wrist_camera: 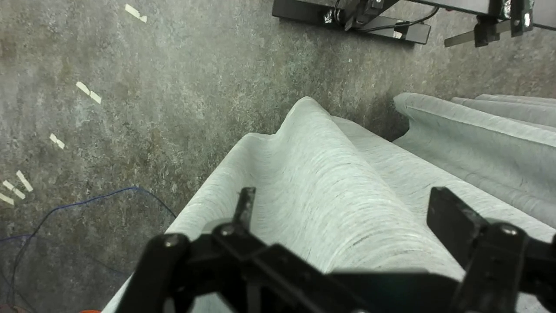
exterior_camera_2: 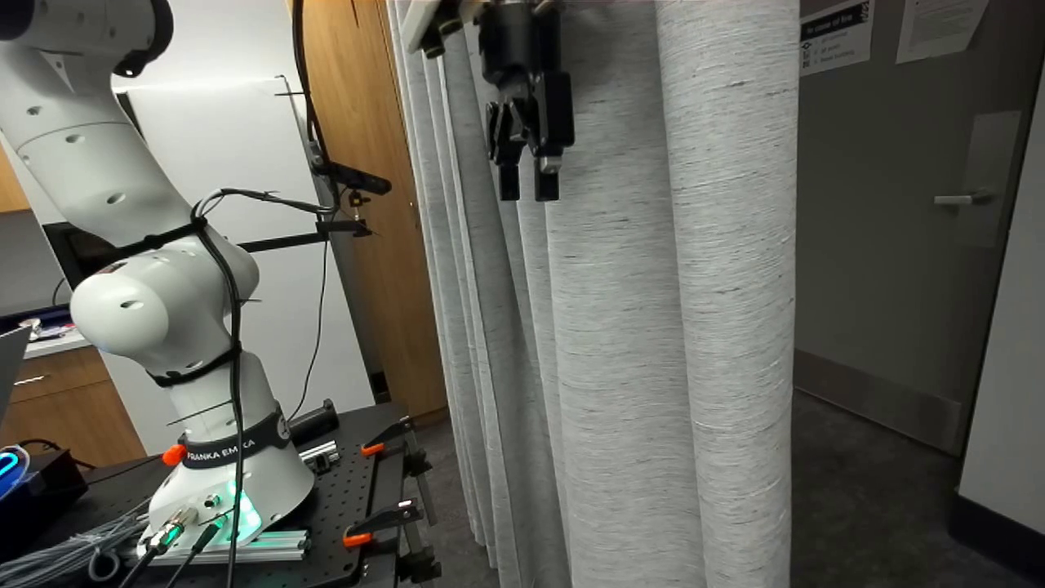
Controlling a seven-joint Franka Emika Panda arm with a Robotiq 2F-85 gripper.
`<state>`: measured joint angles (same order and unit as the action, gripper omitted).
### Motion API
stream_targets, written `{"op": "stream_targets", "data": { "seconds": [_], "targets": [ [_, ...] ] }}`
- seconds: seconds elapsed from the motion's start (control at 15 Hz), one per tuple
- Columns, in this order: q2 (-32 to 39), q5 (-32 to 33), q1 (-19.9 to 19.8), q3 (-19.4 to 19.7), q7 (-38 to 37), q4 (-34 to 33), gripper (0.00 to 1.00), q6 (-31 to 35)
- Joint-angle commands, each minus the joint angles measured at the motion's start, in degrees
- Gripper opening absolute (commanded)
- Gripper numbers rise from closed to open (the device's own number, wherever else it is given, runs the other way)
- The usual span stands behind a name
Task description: Slide the curtain to the left
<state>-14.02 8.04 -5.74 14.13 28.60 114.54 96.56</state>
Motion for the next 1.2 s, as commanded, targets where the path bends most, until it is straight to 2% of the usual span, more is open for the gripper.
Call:
{"op": "stream_targets", "data": {
  "seconds": [0.0,0.33,0.53,1.13],
  "targets": [
    [0.1,-0.1,-0.6,-0.5,0.1,-0.1,1.00,-0.1],
    [0.3,-0.7,-0.5,-0.3,0.7,-0.4,1.00,-0.2],
    [0.8,-1.7,-0.6,-0.2,-0.4,-1.2,1.00,2.3],
    [-0.1,-2.6,-3.9,2.5,-5.0,-3.5,1.00,20.9]
  ]
}}
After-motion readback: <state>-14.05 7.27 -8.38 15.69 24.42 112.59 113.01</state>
